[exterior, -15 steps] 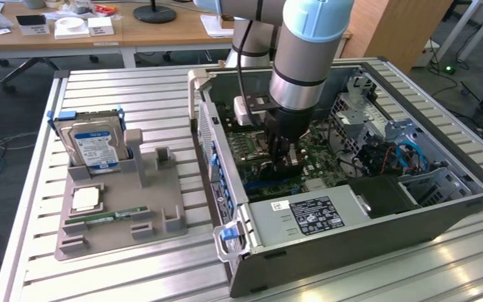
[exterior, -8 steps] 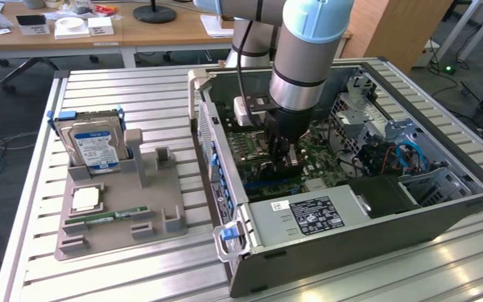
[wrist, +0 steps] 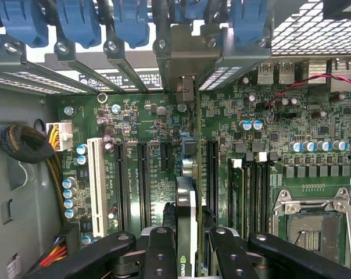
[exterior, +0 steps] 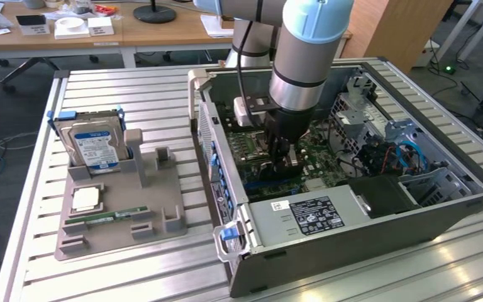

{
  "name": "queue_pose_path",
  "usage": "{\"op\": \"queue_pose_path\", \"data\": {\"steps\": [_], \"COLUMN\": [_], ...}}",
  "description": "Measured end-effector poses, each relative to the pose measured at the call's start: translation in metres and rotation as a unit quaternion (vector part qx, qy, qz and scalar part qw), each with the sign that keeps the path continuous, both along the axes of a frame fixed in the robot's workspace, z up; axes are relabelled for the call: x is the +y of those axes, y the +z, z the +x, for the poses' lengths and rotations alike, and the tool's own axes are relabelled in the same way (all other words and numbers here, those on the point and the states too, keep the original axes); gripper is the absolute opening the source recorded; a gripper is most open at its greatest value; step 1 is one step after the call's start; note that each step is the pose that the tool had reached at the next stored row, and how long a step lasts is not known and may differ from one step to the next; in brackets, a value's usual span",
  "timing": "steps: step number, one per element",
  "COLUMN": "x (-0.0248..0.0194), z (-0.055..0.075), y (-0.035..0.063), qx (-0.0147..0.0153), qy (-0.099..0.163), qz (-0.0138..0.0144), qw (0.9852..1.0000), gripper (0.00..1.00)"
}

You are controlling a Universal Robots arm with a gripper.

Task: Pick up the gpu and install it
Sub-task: 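Insert the gpu into the slot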

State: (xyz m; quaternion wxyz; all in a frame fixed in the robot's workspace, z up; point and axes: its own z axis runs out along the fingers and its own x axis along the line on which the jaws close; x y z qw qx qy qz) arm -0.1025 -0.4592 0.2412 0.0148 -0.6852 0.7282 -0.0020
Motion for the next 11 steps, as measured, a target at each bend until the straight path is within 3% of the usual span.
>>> {"op": "queue_pose_path", "data": {"steps": [11], "x": [0.0002], "z": [0.0000], "y": [-0.0005], "qx": [-0.0002], "qy": [0.000], "qz": [0.0008], "qw": [1.0000], "gripper": [0.27]}}
